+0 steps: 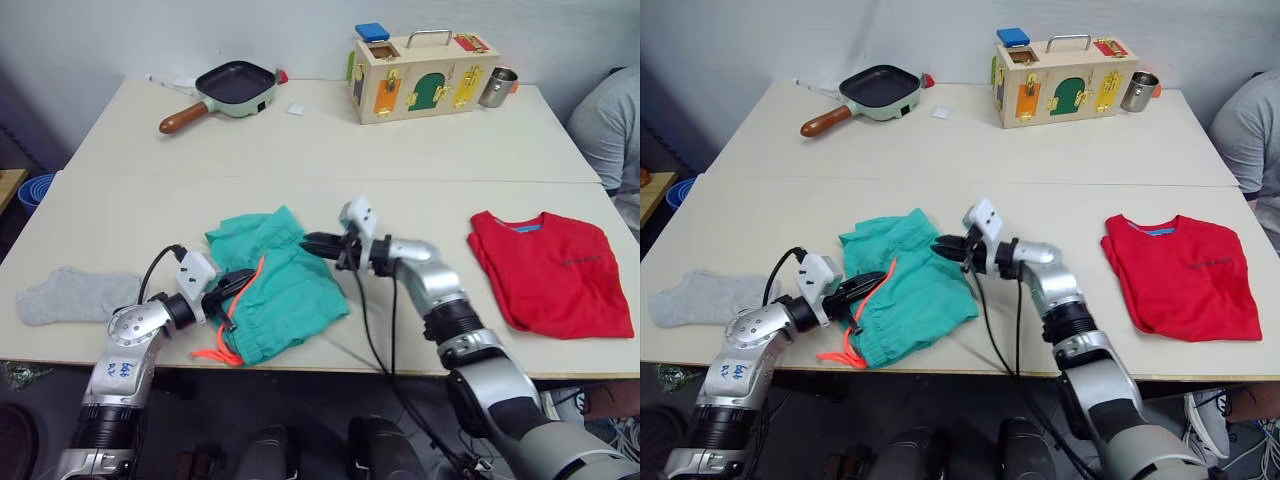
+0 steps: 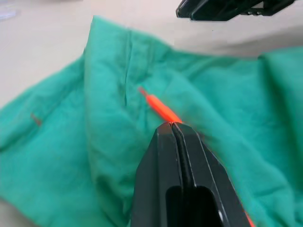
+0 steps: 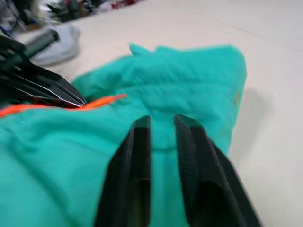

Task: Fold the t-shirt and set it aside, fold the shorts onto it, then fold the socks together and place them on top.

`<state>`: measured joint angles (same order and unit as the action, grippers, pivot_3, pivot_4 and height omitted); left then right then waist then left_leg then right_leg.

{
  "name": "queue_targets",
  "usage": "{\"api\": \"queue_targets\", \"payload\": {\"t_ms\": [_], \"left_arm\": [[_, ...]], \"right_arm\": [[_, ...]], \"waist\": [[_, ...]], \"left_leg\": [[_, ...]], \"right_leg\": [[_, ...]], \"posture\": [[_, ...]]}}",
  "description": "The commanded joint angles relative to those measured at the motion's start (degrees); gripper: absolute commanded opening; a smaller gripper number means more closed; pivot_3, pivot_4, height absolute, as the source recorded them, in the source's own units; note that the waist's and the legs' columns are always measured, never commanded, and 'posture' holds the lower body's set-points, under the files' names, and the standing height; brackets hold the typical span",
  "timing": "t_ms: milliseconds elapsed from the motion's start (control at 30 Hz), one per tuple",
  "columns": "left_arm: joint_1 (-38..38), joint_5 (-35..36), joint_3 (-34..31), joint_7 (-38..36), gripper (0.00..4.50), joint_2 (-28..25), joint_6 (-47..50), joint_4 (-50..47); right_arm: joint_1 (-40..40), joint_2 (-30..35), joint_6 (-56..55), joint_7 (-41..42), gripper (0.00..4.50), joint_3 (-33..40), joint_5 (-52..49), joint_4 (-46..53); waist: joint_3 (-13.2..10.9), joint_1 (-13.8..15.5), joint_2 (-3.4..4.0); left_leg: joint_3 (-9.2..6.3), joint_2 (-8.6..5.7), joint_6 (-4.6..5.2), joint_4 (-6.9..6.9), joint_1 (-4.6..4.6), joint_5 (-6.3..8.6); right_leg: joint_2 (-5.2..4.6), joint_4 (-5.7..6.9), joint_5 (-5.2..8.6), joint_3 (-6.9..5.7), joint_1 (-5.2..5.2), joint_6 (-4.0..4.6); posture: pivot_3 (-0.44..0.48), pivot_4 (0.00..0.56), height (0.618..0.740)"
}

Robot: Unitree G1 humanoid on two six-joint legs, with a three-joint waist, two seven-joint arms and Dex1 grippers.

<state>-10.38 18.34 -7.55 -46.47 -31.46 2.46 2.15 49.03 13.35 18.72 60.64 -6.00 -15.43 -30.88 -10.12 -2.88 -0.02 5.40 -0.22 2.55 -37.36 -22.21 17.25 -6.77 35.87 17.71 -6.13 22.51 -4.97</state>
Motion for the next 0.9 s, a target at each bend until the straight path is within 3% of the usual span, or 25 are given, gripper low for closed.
{"api": "queue_targets", "payload": {"t_ms": [33, 133, 233, 267, 533, 700, 900], "left_arm": [[0.6, 5.7, -3.7, -5.3, 0.0, -2.6, -0.3, -3.7], [2.3, 10.7, -5.2, -9.4, 0.61, -6.1, 4.9, -8.0], [6.0, 13.5, -6.7, -12.2, 1.54, -9.9, 8.4, -13.0], [7.0, 14.0, -7.2, -12.4, 1.86, -10.3, 8.9, -13.9], [15.8, 17.1, -12.5, -14.2, 4.48, -10.6, 8.8, -19.6], [18.9, 16.1, -14.5, -13.5, 4.48, -9.2, 6.8, -19.7], [21.3, 15.0, -14.6, -12.4, 4.5, -7.6, 4.8, -19.9]], "right_arm": [[2.8, 2.4, 13.8, 2.3, 2.37, 0.8, -3.8, 2.9], [6.9, 4.5, 23.9, 4.5, 3.42, -1.3, -3.1, -2.7], [11.1, 3.2, 29.5, 4.9, 4.49, -3.4, -1.0, -12.4], [12.2, 2.4, 31.2, 4.9, 4.5, -4.1, -0.5, -14.3], [16.4, -6.5, 40.9, 9.5, 4.5, -8.5, -0.3, -17.8], [17.3, -11.0, 43.7, 7.1, 4.5, -5.9, -1.4, -18.2], [18.4, -13.0, 39.4, -4.2, 2.44, 2.6, -1.4, -24.0]], "waist": [[0.0, -0.2, 0.0], [0.0, -0.4, 0.0], [0.0, -0.6, 0.0], [0.0, -0.5, 0.0], [0.0, -1.0, 0.02], [0.0, -1.1, 0.02], [0.0, -1.2, 0.03]], "left_leg": [[-0.01, 0.0, 0.0, 0.02, 0.0, 0.0], [0.01, 0.02, -0.01, 0.09, 0.0, 0.0], [0.02, 0.02, -0.02, 0.15, 0.01, 0.01], [0.02, 0.02, -0.02, 0.16, 0.01, 0.01], [0.01, 0.03, -0.07, 0.22, 0.03, 0.03], [0.01, 0.03, -0.09, 0.24, 0.03, 0.05], [0.01, 0.02, -0.13, 0.27, 0.0, 0.09]], "right_leg": [[0.0, -0.02, 0.0, 0.0, 0.0, 0.0], [-0.01, -0.04, 0.01, 0.01, 0.04, 0.02], [-0.01, -0.06, 0.03, 0.02, 0.06, 0.06], [-0.01, -0.07, 0.04, 0.02, 0.06, 0.08], [-0.01, -0.06, 0.08, 0.02, 0.07, 0.15], [-0.01, -0.06, 0.08, 0.02, 0.07, 0.15], [-0.01, -0.06, 0.08, 0.02, 0.12, 0.16]], "posture": [[0.0, 0.15, 0.74], [0.0, 0.15, 0.74], [0.0, 0.15, 0.74], [0.0, 0.15, 0.74], [0.0, 0.15, 0.74], [0.0, 0.15, 0.74], [0.0, 0.15, 0.74]]}}
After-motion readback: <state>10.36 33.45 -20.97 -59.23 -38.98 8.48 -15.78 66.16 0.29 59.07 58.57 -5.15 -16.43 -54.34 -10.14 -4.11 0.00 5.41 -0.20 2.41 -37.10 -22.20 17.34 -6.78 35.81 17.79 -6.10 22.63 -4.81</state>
